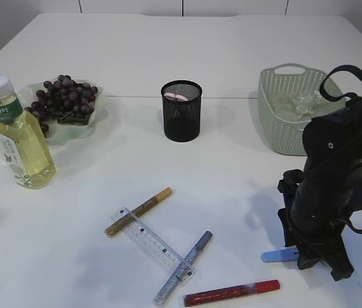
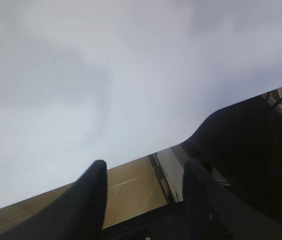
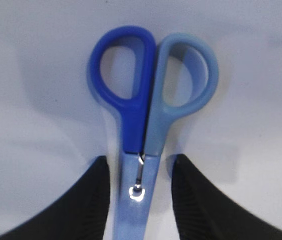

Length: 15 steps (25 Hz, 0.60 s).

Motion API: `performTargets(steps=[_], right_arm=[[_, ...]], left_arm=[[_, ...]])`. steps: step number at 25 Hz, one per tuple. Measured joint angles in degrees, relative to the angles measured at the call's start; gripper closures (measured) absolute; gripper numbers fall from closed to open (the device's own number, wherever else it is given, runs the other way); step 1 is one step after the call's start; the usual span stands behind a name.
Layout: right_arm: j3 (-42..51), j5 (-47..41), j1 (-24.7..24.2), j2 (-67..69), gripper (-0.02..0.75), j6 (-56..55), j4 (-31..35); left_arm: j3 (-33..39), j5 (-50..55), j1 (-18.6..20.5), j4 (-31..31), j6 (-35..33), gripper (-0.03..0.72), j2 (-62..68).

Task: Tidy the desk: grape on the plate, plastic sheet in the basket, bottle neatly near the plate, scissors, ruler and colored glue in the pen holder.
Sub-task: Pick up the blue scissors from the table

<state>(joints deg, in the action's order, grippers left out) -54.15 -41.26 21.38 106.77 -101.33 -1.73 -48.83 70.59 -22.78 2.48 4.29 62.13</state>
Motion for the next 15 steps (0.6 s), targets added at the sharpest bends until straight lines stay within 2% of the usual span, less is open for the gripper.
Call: performTargets(steps=[15], right_arm=[[0.0, 0.2, 0.0, 0.0, 0.429, 0.0, 0.0]], left_arm=[[0.0, 0.0, 0.0, 0.0, 0.0, 0.325, 0.0]])
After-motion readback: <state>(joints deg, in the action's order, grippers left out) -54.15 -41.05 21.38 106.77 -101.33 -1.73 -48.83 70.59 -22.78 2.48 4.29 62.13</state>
